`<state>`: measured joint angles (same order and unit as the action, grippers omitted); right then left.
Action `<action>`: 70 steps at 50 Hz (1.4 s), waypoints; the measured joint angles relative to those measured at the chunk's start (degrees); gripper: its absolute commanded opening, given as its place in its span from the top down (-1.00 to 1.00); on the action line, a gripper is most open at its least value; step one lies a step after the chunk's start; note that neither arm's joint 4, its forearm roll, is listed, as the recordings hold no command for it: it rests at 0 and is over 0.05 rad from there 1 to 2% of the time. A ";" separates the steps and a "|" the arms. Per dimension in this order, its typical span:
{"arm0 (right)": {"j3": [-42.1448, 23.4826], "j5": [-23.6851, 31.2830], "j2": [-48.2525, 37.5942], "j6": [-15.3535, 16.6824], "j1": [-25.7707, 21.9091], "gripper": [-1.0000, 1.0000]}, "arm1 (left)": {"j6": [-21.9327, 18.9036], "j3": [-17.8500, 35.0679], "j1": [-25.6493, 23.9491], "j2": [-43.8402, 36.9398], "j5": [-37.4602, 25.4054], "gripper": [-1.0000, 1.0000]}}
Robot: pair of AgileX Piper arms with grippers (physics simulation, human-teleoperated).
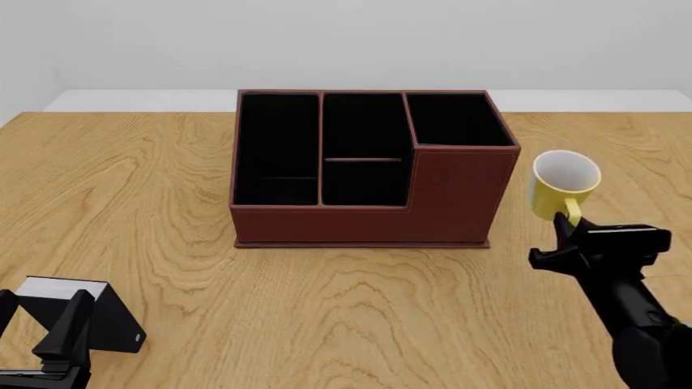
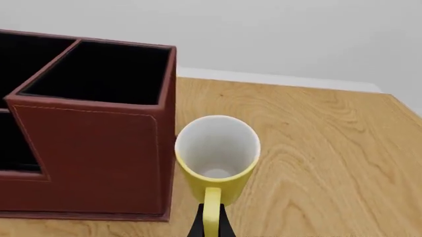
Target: Pick up the yellow and white mug and place it to the right of the caddy.
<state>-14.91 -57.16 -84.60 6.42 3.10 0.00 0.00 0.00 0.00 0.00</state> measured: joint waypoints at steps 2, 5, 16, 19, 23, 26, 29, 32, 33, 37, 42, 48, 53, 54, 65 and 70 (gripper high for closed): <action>-0.05 -0.45 -0.62 -0.14 0.05 1.00 | 0.00 0.00 0.00 0.00 0.00 -1.00; -0.15 -1.06 -1.50 -0.30 0.13 1.00 | 0.00 0.00 0.00 0.00 0.00 -1.00; -0.81 -3.27 -4.96 -0.98 0.31 1.00 | 0.00 0.00 0.00 0.00 0.00 -1.00; -1.05 -3.86 -5.96 -1.13 0.31 1.00 | 0.00 0.00 0.00 0.00 0.00 -1.00; -1.46 -4.50 -7.21 -1.32 0.37 1.00 | 0.00 0.00 0.00 0.00 0.00 -1.00; -1.77 -4.90 -8.07 -1.45 0.46 1.00 | 0.00 0.00 0.00 0.00 0.00 -1.00; -2.05 -5.28 -8.84 -1.55 0.52 1.00 | 0.00 0.00 0.00 0.00 0.00 -1.00; -2.30 -5.67 -9.63 -1.58 0.54 1.00 | 0.00 0.00 0.00 0.00 0.00 -1.00; -2.41 -5.74 -9.86 -1.58 0.53 1.00 | 0.00 0.00 0.00 0.00 0.00 -1.00; -2.88 -5.81 -10.50 -1.59 0.53 1.00 | 0.00 0.00 0.00 0.00 0.00 -1.00; -3.45 -5.89 -11.18 -1.67 0.53 1.00 | 0.00 0.00 0.00 0.00 0.00 -1.00; -4.16 -6.12 -12.21 -1.98 0.81 1.00 | 0.00 0.00 0.00 0.00 0.00 -1.00; -4.66 -6.55 -13.36 -2.19 1.09 1.00 | 0.00 0.00 0.00 0.00 0.00 -1.00; -4.77 -6.65 -13.63 -2.23 1.14 1.00 | 0.00 0.00 0.00 0.00 0.00 -1.00; -6.08 -7.53 -16.46 -2.77 1.77 1.00 | 0.00 0.00 0.00 0.00 0.00 -1.00; -6.53 -8.04 -17.70 -2.93 2.02 1.00 | 0.00 0.00 0.00 0.00 0.00 -1.00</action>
<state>-21.44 -65.20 -102.30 3.48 5.12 0.00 0.00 0.00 0.00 0.00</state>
